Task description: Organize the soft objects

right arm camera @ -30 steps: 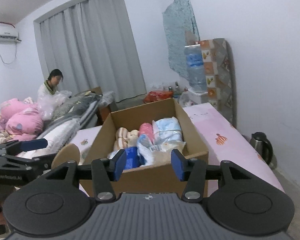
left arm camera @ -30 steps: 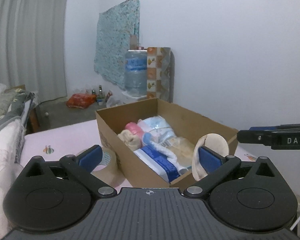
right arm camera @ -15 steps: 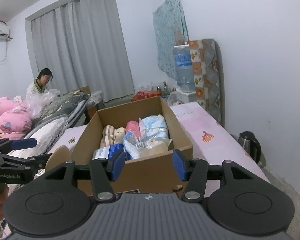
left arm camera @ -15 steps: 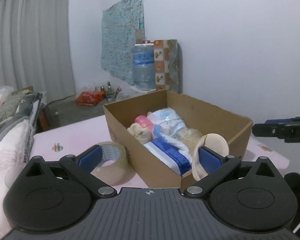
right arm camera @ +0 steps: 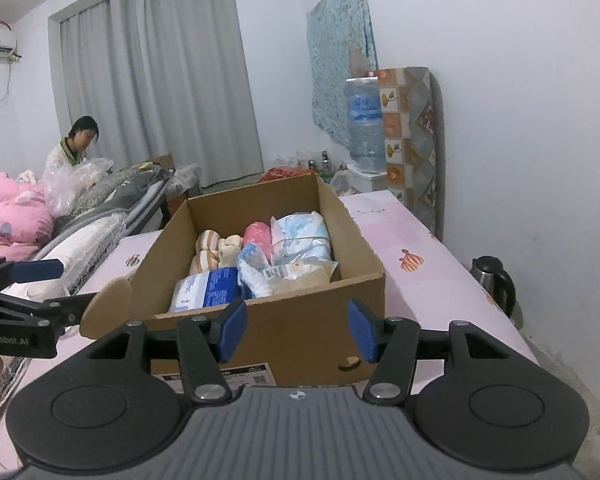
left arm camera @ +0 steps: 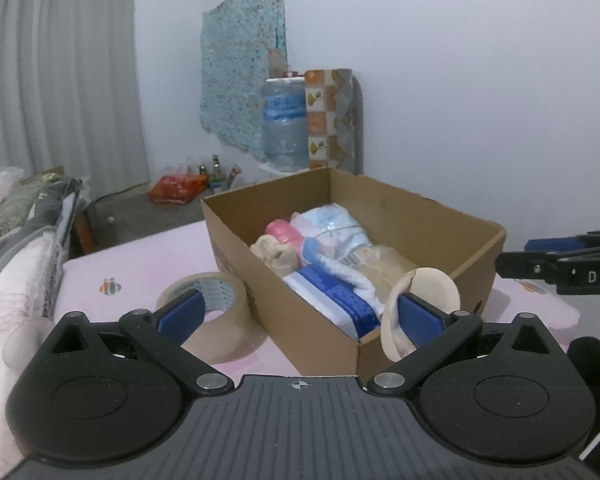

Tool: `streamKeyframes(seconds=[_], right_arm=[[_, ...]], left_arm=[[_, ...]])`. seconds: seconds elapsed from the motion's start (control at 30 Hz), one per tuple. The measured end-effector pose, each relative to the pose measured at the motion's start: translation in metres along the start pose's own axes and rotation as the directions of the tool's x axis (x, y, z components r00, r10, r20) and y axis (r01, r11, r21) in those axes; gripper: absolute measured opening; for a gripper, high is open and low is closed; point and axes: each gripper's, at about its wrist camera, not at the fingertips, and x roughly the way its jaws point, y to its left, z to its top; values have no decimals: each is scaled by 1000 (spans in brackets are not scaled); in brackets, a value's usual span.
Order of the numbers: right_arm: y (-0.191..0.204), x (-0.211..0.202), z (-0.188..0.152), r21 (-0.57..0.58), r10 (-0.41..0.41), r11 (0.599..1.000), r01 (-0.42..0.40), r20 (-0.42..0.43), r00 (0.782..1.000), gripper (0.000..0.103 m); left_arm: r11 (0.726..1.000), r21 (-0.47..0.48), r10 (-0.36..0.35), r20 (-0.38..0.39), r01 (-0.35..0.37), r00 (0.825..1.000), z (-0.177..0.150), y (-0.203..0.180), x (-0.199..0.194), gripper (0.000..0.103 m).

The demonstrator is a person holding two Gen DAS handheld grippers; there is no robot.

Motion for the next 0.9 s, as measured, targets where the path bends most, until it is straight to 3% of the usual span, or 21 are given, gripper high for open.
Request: streamKeyframes(seconds=[0.9], right_arm=[[1,-18,-3,-30,-46,998,46,14,999,27]], left_arm=[[999,-1,-34,2,34,999,-3,-7,-2,103]])
